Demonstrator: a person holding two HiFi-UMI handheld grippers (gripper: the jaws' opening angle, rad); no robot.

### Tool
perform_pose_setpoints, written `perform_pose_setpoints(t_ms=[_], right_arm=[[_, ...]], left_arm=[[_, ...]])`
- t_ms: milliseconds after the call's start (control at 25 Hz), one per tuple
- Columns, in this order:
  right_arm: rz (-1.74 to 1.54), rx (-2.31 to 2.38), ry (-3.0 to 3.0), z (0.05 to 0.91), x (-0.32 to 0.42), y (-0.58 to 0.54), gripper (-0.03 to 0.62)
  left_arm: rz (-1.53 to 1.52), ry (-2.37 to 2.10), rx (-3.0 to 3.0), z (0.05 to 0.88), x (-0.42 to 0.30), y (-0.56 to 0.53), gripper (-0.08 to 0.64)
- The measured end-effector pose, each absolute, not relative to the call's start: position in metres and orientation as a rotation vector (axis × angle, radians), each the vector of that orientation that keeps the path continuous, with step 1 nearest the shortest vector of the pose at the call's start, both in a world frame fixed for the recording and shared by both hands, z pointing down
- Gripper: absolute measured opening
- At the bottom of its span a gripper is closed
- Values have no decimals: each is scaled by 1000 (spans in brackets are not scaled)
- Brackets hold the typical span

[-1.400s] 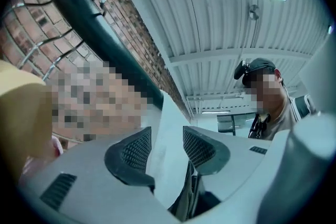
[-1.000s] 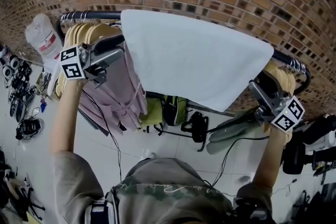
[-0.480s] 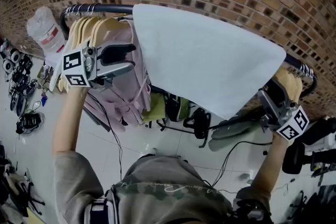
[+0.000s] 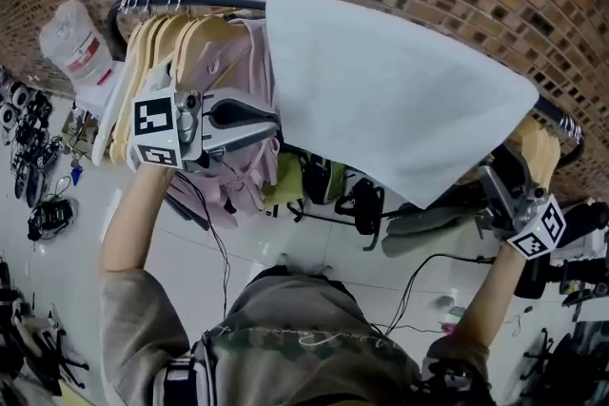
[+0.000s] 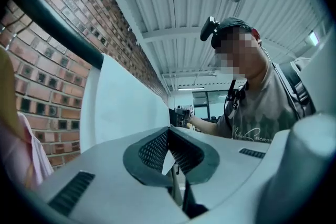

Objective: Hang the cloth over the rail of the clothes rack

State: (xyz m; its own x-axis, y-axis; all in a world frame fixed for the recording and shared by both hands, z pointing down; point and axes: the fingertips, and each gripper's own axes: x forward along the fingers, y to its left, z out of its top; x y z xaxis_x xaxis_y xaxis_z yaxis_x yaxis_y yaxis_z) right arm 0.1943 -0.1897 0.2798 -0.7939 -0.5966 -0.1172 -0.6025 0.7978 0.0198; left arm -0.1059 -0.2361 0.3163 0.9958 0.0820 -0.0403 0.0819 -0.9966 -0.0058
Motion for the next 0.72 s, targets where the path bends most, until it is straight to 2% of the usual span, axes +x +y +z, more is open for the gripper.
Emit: perform_pose_setpoints(t_ms=[400,720], right_arm=[[136,-1440,2815,286,218,-178,189],[150,-1351,2791,277,192,-143,189]], left_arm=[[118,-313,-3210,342,-107,-227,6],[221,-346,-3243,341,-111,-201,6]])
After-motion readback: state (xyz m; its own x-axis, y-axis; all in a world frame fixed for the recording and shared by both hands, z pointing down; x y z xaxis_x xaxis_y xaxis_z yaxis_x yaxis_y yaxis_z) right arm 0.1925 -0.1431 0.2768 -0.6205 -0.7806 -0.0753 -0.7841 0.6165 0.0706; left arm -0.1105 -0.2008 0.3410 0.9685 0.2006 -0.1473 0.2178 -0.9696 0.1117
